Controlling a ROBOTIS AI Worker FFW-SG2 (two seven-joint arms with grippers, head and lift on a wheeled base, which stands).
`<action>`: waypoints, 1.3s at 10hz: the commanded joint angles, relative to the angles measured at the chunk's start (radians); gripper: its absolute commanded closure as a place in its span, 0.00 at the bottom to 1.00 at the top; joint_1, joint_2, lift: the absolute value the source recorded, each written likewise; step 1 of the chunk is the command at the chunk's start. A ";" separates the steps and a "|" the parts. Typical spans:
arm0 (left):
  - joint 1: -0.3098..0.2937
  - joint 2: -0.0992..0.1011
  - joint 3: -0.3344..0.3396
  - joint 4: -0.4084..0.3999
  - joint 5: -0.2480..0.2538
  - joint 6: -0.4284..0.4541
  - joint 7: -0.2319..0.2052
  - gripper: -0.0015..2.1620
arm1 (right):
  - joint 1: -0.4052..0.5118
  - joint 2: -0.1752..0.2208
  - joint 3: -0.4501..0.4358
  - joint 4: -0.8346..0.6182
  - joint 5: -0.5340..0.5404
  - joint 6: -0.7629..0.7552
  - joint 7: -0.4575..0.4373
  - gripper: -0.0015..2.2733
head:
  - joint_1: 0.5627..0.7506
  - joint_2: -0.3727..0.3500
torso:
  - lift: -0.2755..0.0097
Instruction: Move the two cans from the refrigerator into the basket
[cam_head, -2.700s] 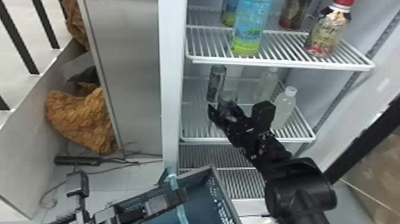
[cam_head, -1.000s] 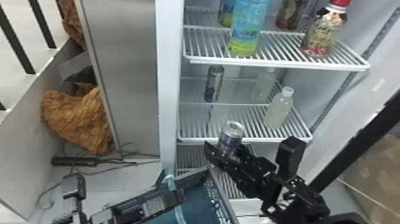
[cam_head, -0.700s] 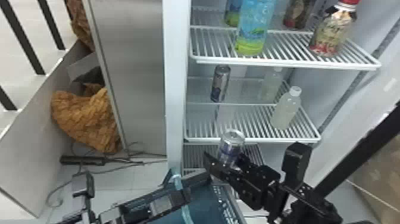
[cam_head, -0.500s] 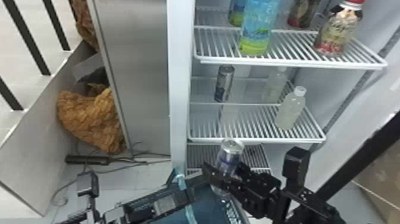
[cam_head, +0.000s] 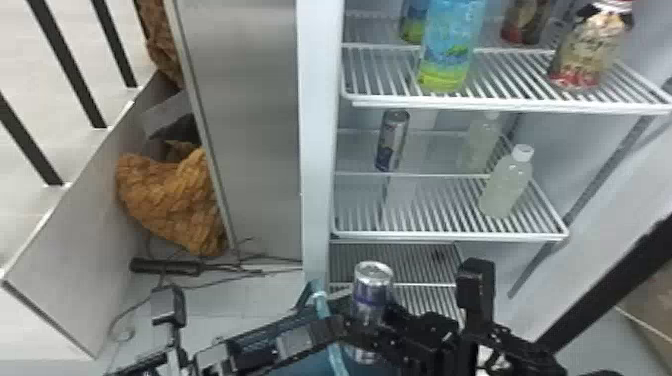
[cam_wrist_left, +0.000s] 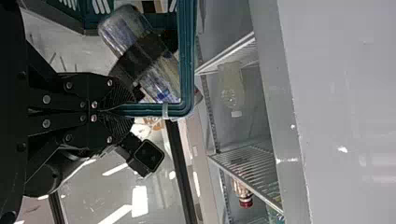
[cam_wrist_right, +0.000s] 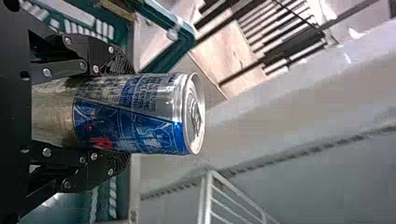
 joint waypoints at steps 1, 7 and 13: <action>-0.002 0.001 -0.002 0.000 0.000 0.000 0.000 0.56 | -0.042 -0.015 0.045 0.050 -0.017 0.041 0.021 0.56 | 0.70 0.47 | 0.20; -0.002 0.002 -0.004 0.000 -0.002 0.002 0.000 0.56 | -0.081 -0.024 0.071 0.082 -0.003 0.145 0.049 0.10 | 0.70 0.55 | 0.20; 0.002 0.002 -0.002 0.000 0.004 0.002 0.000 0.56 | -0.049 -0.006 -0.033 0.025 0.039 0.056 0.041 0.06 | 0.70 0.48 | 0.20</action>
